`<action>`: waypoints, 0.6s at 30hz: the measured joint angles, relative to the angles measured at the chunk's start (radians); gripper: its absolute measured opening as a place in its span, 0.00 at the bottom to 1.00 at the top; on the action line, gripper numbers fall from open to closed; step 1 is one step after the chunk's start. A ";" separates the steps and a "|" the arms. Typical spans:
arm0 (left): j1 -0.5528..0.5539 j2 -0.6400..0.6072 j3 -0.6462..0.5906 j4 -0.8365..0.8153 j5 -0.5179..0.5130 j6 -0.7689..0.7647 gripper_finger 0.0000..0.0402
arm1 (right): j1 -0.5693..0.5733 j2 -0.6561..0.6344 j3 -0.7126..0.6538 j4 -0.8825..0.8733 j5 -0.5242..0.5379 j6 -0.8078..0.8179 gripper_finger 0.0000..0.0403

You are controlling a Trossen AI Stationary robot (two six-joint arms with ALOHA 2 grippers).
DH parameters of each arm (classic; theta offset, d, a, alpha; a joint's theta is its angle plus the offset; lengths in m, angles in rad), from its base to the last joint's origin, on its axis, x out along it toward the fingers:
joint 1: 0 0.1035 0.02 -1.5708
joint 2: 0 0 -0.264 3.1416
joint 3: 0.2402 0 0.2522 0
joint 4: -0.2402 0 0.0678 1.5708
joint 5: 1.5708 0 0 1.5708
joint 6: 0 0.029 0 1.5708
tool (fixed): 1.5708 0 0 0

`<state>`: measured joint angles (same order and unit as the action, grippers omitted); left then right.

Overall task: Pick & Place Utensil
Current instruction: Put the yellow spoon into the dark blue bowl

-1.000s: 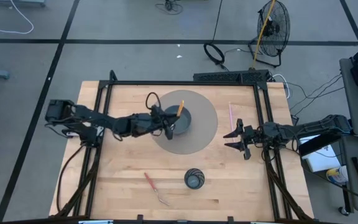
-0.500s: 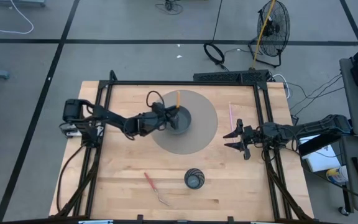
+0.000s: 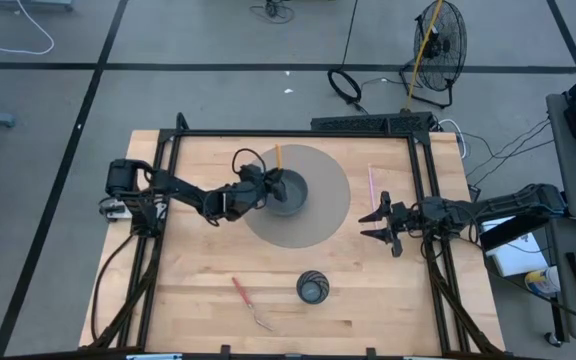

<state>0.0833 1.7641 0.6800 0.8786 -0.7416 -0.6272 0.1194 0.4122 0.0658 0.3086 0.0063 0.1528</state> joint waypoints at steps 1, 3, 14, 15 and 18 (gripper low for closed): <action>0.002 0.000 0.000 -0.003 -0.001 0.001 0.15 | 0.000 0.000 0.000 0.002 0.000 -0.001 0.39; 0.006 0.000 0.000 -0.012 -0.008 0.001 0.13 | 0.000 0.001 0.000 0.007 0.000 -0.007 0.39; 0.051 0.000 0.000 -0.048 0.034 -0.005 0.15 | 0.000 0.001 0.000 0.017 0.045 -0.008 0.39; 0.058 0.000 0.000 -0.055 0.053 -0.006 0.15 | 0.000 0.001 0.000 0.017 0.052 -0.008 0.39; 0.071 0.000 0.000 -0.083 0.088 -0.007 0.15 | 0.000 0.001 0.000 0.017 0.051 -0.013 0.39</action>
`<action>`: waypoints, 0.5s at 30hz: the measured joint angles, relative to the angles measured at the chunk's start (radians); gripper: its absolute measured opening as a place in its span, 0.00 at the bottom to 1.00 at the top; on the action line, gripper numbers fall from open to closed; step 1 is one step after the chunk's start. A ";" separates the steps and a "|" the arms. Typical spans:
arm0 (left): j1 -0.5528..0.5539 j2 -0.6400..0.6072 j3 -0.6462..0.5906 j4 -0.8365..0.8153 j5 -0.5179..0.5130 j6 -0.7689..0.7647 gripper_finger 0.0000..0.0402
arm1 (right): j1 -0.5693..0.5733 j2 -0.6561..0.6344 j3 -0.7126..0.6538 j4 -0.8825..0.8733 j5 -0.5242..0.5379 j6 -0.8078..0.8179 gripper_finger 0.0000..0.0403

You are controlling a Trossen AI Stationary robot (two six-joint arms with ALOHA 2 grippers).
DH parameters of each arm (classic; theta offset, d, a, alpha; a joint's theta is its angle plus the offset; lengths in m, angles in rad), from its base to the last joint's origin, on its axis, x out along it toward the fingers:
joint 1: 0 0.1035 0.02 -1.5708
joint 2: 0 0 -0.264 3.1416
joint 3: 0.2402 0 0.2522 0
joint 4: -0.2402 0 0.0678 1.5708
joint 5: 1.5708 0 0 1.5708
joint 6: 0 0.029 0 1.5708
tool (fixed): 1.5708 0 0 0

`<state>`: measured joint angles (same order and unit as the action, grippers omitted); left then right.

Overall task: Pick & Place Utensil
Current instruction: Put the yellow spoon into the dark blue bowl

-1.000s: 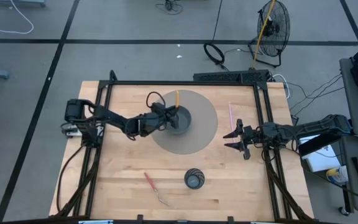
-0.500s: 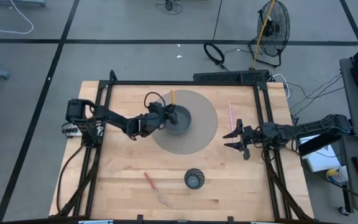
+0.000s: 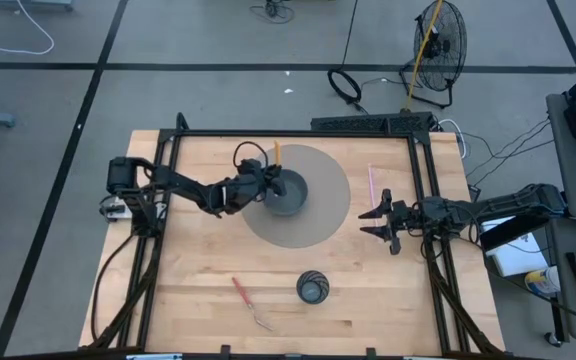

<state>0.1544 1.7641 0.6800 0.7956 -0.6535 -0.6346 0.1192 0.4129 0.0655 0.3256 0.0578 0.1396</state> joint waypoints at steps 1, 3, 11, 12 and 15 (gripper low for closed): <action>0.002 0.000 0.000 -0.007 0.002 0.000 0.15 | 0.000 0.000 0.000 0.000 0.000 -0.002 0.39; 0.004 0.000 0.000 -0.012 0.009 0.000 0.15 | 0.000 0.000 0.000 0.000 0.000 -0.002 0.39; 0.013 0.000 0.000 -0.023 0.028 0.011 0.15 | 0.000 0.000 0.000 0.006 -0.001 -0.009 0.39; 0.013 0.000 0.000 -0.024 0.028 0.011 0.15 | 0.000 0.000 0.000 0.006 -0.001 -0.010 0.39; 0.013 0.000 0.000 -0.031 0.028 0.011 0.15 | 0.000 0.000 0.000 0.006 -0.001 -0.010 0.39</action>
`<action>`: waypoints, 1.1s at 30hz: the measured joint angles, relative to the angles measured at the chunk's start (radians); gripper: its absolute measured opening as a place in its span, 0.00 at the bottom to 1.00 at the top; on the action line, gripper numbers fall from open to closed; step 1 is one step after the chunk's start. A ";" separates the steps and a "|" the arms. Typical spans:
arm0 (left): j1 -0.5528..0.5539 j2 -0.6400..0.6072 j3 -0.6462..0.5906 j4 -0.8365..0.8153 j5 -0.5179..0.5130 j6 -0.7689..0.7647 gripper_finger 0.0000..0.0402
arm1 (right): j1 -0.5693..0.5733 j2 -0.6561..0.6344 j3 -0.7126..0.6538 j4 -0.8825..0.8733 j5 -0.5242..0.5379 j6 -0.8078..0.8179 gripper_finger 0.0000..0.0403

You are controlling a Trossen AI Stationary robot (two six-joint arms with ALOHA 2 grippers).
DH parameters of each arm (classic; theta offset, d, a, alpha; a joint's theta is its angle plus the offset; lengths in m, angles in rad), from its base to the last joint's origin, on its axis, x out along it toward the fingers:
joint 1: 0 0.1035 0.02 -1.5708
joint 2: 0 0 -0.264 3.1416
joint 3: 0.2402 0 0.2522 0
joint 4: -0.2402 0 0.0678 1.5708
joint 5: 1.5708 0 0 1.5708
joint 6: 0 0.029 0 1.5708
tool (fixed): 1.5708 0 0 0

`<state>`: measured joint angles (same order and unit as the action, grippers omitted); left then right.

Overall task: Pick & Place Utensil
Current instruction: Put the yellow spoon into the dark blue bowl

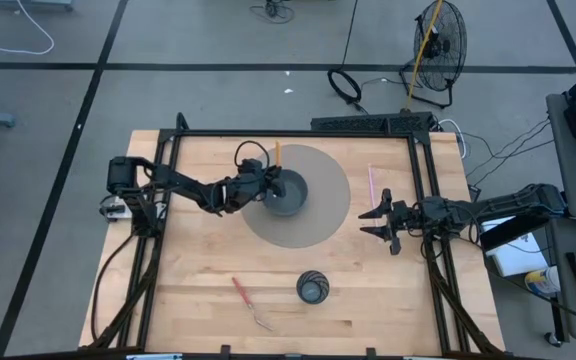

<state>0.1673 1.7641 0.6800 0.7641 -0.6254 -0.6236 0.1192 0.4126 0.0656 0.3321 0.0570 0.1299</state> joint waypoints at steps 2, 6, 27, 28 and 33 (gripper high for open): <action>0.000 0.000 0.000 -0.002 0.000 0.000 0.15 | 0.000 0.000 0.000 0.000 0.000 0.000 0.39; 0.000 0.000 0.006 -0.009 0.003 0.004 0.16 | 0.000 0.000 0.000 0.000 0.001 0.000 0.39; 0.024 0.076 0.103 -0.150 0.045 0.015 0.18 | 0.000 0.015 0.000 -0.009 -0.002 0.005 0.39; 0.024 0.076 0.103 -0.154 0.044 0.013 0.17 | 0.000 0.015 0.000 -0.009 -0.002 0.001 0.39; 0.023 0.076 0.103 -0.160 0.040 0.013 0.15 | 0.000 0.019 0.000 -0.009 -0.002 -0.003 0.39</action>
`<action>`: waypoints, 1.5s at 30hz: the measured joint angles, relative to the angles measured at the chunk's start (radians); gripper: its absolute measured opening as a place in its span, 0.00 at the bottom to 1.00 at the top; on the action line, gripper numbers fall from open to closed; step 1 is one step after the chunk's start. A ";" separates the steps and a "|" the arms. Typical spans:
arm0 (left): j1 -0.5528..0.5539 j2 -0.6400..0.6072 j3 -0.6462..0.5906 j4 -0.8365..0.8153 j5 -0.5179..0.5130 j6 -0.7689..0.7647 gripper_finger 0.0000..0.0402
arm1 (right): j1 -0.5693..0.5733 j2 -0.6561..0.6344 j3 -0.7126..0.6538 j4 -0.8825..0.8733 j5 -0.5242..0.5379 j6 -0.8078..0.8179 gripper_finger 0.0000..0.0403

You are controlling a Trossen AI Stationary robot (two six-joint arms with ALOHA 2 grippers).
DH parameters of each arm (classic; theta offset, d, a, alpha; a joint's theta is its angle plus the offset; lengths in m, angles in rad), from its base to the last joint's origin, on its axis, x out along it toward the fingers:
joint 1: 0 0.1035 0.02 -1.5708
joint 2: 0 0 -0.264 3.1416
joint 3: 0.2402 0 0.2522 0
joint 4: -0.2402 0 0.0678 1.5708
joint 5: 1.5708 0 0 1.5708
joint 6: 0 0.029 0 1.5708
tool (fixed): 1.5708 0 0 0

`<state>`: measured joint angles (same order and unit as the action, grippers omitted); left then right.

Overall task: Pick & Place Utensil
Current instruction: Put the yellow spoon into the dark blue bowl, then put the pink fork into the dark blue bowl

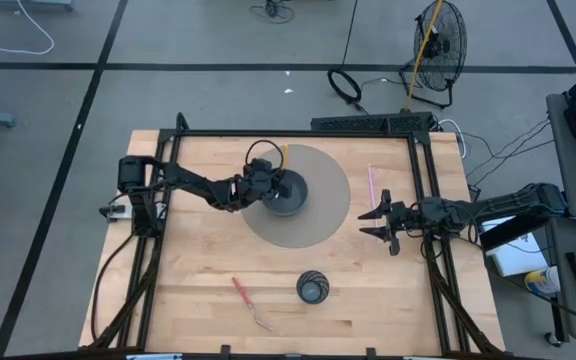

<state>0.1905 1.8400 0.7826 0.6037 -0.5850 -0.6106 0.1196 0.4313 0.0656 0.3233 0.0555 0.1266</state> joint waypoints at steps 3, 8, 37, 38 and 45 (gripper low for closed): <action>0.000 0.000 0.000 0.000 -0.001 0.000 0.17 | 0.000 0.000 0.000 0.000 0.000 0.000 0.39; 0.000 0.000 0.000 -0.003 -0.028 0.000 0.22 | 0.000 0.000 0.000 0.000 0.000 0.009 0.39; -0.019 -0.255 -0.001 -0.235 0.099 0.360 0.28 | 0.000 0.003 0.000 -0.004 0.000 0.027 0.39; -0.027 -0.287 -0.001 -0.276 0.117 0.385 0.28 | 0.000 0.004 0.000 -0.005 0.000 0.027 0.39; -0.128 -0.521 -0.003 -0.661 0.133 0.437 0.28 | 0.000 0.006 0.000 -0.006 0.000 0.027 0.39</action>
<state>0.0623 1.3192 0.7798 -0.0575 -0.4515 -0.1738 0.1196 0.4374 0.0658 0.3172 0.0555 0.1532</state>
